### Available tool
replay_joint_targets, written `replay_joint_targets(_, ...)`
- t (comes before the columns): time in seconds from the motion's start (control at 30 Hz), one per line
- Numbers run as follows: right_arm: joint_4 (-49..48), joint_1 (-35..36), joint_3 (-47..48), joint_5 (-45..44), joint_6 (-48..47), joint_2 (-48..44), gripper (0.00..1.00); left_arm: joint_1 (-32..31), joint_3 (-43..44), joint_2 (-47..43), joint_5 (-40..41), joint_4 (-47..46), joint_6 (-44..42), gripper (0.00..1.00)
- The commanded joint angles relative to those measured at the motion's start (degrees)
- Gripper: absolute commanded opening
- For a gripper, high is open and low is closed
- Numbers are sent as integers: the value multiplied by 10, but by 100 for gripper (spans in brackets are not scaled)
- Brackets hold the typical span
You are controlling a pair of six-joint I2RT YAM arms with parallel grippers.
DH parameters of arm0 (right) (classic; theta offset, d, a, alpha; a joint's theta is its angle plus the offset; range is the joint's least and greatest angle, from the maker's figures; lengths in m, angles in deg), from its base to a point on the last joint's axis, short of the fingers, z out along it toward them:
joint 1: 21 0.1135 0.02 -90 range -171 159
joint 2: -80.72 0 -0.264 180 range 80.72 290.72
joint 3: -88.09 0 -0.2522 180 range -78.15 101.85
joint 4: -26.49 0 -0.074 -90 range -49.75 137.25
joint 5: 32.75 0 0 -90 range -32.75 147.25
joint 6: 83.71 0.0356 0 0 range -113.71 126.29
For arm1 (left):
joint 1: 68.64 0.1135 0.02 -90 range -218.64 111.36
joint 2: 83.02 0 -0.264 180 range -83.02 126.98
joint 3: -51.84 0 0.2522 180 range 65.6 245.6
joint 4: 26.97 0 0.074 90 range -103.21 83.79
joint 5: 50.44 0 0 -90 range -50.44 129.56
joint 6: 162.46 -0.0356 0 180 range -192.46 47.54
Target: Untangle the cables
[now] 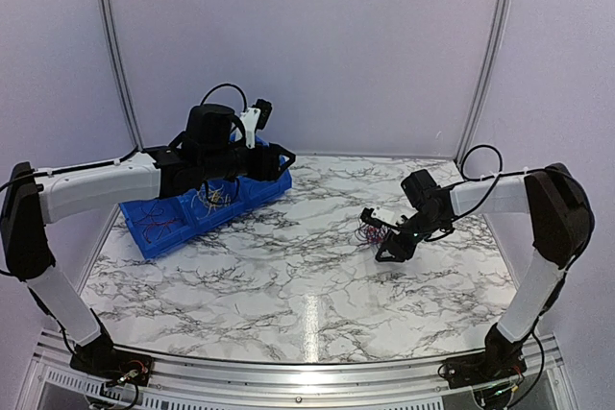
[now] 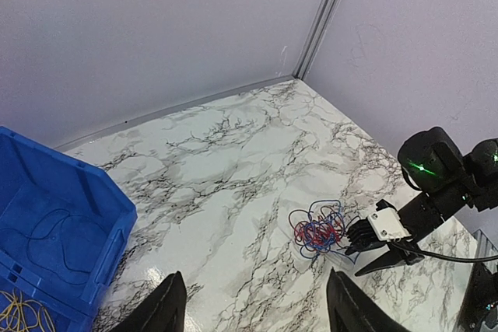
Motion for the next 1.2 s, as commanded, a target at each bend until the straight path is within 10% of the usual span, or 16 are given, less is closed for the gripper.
replay_joint_targets(0.0,-10,5,21,-33,19,11,40,-1,15,8,3,-3,3,63)
replay_joint_targets(0.3,9,34,33,-16,5,3,0,-16,25,18,40,21,-20,56)
replay_joint_targets(0.47,87,66,73,69,-26,-75,0,-61,20,-2,126,35,-102,58)
replay_joint_targets(0.73,228,82,233,136,-46,-128,0,-76,-190,-184,70,-131,15,58)
replay_joint_targets(1.17,177,95,231,241,-54,-103,0,-189,-378,-283,143,-291,49,59)
